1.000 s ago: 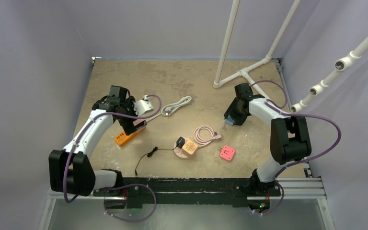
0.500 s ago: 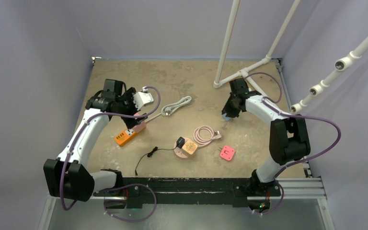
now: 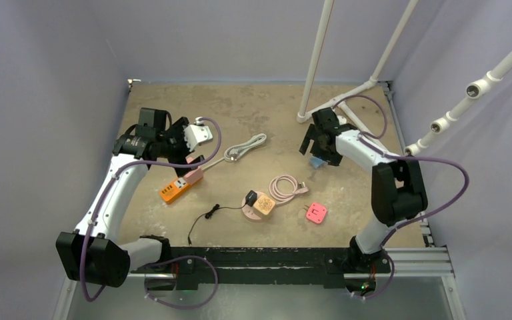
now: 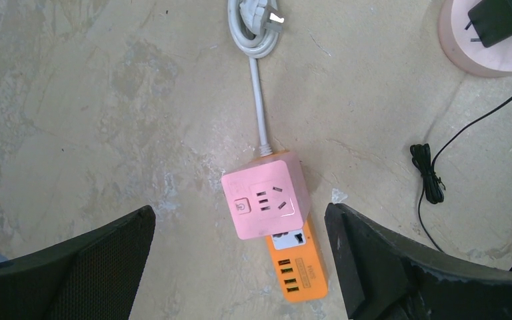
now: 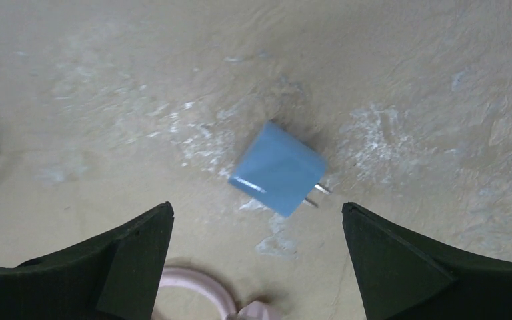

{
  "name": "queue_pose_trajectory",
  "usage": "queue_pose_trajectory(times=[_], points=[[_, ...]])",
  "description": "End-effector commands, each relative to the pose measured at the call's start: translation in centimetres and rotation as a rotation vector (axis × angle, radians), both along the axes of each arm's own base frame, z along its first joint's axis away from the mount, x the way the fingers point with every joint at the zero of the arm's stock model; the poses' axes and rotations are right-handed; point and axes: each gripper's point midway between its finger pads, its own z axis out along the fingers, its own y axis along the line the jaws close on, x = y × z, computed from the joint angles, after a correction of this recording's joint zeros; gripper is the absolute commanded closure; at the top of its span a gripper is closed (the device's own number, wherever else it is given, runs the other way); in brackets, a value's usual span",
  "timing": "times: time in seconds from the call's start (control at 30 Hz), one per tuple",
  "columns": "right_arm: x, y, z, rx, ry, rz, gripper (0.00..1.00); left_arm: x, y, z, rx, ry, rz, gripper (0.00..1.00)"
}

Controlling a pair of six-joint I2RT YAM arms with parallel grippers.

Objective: Insert the plug
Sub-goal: Move the plug to the center of the board, then pick up the plug from the center of the board.

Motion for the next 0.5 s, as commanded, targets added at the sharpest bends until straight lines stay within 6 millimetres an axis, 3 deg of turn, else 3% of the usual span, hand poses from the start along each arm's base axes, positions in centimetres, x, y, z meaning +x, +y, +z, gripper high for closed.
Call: queue_pose_trajectory(times=[0.0,0.27,0.47], points=[[1.4,-1.9,-1.2,-0.140,0.013,0.011,0.01,0.1,0.0,1.6,-0.007,-0.046,-0.014,0.01],[3.9,-0.7,-0.2,-0.127,-0.068,0.112,0.01,0.4,0.2,1.5,0.004,-0.042,-0.007,0.01],[2.6,0.0,-1.4,-0.100,-0.060,0.182,0.01,0.4,0.2,1.9,0.000,-0.051,-0.008,0.01]])
